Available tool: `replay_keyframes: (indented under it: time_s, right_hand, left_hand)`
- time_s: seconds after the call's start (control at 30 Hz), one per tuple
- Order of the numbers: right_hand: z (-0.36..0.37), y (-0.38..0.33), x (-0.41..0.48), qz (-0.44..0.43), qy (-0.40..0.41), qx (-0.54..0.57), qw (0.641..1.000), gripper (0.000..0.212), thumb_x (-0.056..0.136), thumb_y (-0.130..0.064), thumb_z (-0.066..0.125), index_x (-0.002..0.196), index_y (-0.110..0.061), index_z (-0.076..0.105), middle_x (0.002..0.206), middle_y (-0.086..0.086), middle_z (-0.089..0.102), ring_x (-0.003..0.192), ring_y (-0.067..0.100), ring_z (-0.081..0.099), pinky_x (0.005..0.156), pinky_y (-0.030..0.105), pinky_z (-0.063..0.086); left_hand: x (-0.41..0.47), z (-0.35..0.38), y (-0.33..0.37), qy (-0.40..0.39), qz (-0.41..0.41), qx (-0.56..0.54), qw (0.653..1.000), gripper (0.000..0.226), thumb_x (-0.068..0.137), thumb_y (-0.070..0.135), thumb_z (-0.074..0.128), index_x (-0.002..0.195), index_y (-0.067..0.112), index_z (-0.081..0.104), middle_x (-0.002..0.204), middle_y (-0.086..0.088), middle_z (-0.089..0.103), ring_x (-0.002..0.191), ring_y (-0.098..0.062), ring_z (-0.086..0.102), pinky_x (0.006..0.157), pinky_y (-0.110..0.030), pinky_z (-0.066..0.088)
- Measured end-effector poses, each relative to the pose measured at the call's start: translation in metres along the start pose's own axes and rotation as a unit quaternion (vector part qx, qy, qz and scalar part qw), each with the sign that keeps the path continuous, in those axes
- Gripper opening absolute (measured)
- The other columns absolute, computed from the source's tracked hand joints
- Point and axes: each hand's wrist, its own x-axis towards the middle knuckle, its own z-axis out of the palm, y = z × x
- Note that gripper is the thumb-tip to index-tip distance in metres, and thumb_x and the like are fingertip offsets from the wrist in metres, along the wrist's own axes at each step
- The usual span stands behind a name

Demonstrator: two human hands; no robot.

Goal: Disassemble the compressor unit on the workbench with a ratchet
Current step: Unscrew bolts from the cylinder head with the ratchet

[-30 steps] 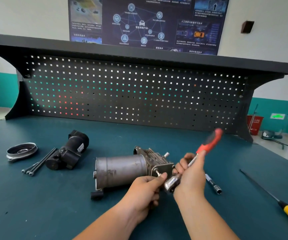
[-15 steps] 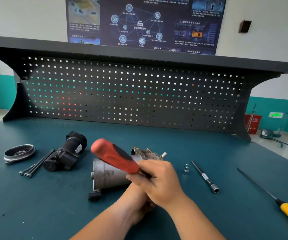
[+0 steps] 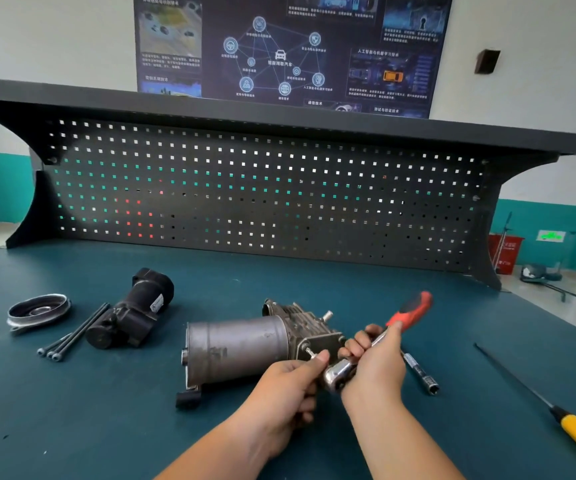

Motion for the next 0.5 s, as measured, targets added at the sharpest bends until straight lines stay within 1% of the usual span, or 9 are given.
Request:
replay_keyframes:
  time_s: [0.07,0.17,0.2,0.27,0.33,0.37,0.4,0.43,0.5]
  right_hand:
    - [0.001,0.0,0.0,-0.009,-0.006,-0.015,1.0,0.047,0.097,-0.05,0.038,0.065,-0.016,0.039,0.037,-0.008,0.031,0.029,0.008,0.027,0.035,0.016,0.026]
    - [0.004,-0.001,-0.007,-0.096,-0.061,-0.098,0.989,0.045,0.1,-0.044,0.035,0.067,-0.015,0.04,0.041,-0.008,0.03,0.034,0.008,0.027,0.039,0.022,0.027]
    - [0.006,-0.001,-0.01,-0.136,-0.085,-0.124,0.979,0.044,0.101,-0.041,0.034,0.067,-0.013,0.041,0.041,-0.008,0.03,0.034,0.008,0.027,0.039,0.021,0.027]
    - [0.008,0.001,-0.016,-0.204,-0.149,-0.158,0.955,0.043,0.1,-0.037,0.035,0.068,-0.009,0.043,0.042,-0.008,0.03,0.035,0.007,0.026,0.037,0.018,0.026]
    - [0.007,0.004,-0.02,-0.248,-0.22,-0.186,0.925,0.043,0.095,-0.041,0.04,0.068,-0.008,0.045,0.042,-0.01,0.031,0.036,0.005,0.025,0.036,0.017,0.024]
    - [0.006,0.005,-0.021,-0.268,-0.258,-0.209,0.904,0.043,0.095,-0.043,0.045,0.068,-0.009,0.047,0.042,-0.01,0.032,0.036,0.004,0.026,0.037,0.018,0.024]
    - [0.004,0.006,-0.02,-0.298,-0.295,-0.246,0.874,0.041,0.094,-0.045,0.049,0.069,-0.012,0.051,0.042,-0.009,0.035,0.038,0.003,0.028,0.039,0.021,0.026]
    - [0.002,0.007,-0.019,-0.34,-0.328,-0.292,0.832,0.035,0.09,-0.045,0.048,0.069,-0.017,0.054,0.044,-0.009,0.039,0.04,0.002,0.032,0.043,0.023,0.028]
    - [0.0,0.007,-0.018,-0.413,-0.388,-0.38,0.731,0.033,0.087,-0.048,0.046,0.07,-0.022,0.057,0.051,-0.014,0.046,0.047,0.002,0.039,0.049,0.024,0.03]
  left_hand:
    - [-0.001,-0.001,0.0,0.006,-0.006,0.007,1.0,0.039,0.089,0.034,0.06,0.055,0.02,0.044,0.044,0.01,0.03,0.034,-0.005,0.021,0.037,-0.018,0.021]
    - [0.0,-0.002,0.0,0.013,-0.015,0.01,1.0,0.044,0.085,0.036,0.064,0.046,0.019,0.051,0.047,0.007,0.028,0.036,-0.006,0.021,0.037,-0.018,0.021]
    - [0.0,-0.003,0.0,0.014,-0.016,0.01,1.0,0.046,0.084,0.036,0.065,0.044,0.019,0.052,0.047,0.007,0.028,0.036,-0.006,0.021,0.037,-0.018,0.021]
    - [0.0,-0.004,0.0,0.019,-0.012,0.01,1.0,0.042,0.083,0.036,0.066,0.048,0.019,0.051,0.047,0.007,0.028,0.036,-0.006,0.022,0.036,-0.017,0.021]
    - [0.0,-0.006,-0.001,0.023,-0.004,0.017,1.0,0.038,0.084,0.036,0.065,0.052,0.019,0.052,0.047,0.007,0.029,0.035,-0.006,0.022,0.035,-0.016,0.021]
    - [0.0,-0.007,-0.002,0.021,0.0,0.021,1.0,0.04,0.084,0.035,0.065,0.05,0.018,0.054,0.047,0.007,0.03,0.035,-0.006,0.022,0.035,-0.016,0.021]
    - [0.001,-0.008,-0.003,0.018,0.002,0.024,1.0,0.044,0.085,0.033,0.064,0.045,0.018,0.055,0.047,0.007,0.031,0.035,-0.006,0.022,0.035,-0.016,0.021]
    - [0.003,-0.008,-0.004,0.017,0.002,0.023,1.0,0.046,0.086,0.029,0.064,0.042,0.018,0.054,0.047,0.007,0.032,0.036,-0.006,0.022,0.035,-0.016,0.021]
    - [0.005,-0.009,-0.006,0.021,0.005,0.019,1.0,0.038,0.085,0.015,0.059,0.05,0.02,0.047,0.047,0.005,0.034,0.037,-0.006,0.023,0.035,-0.016,0.021]
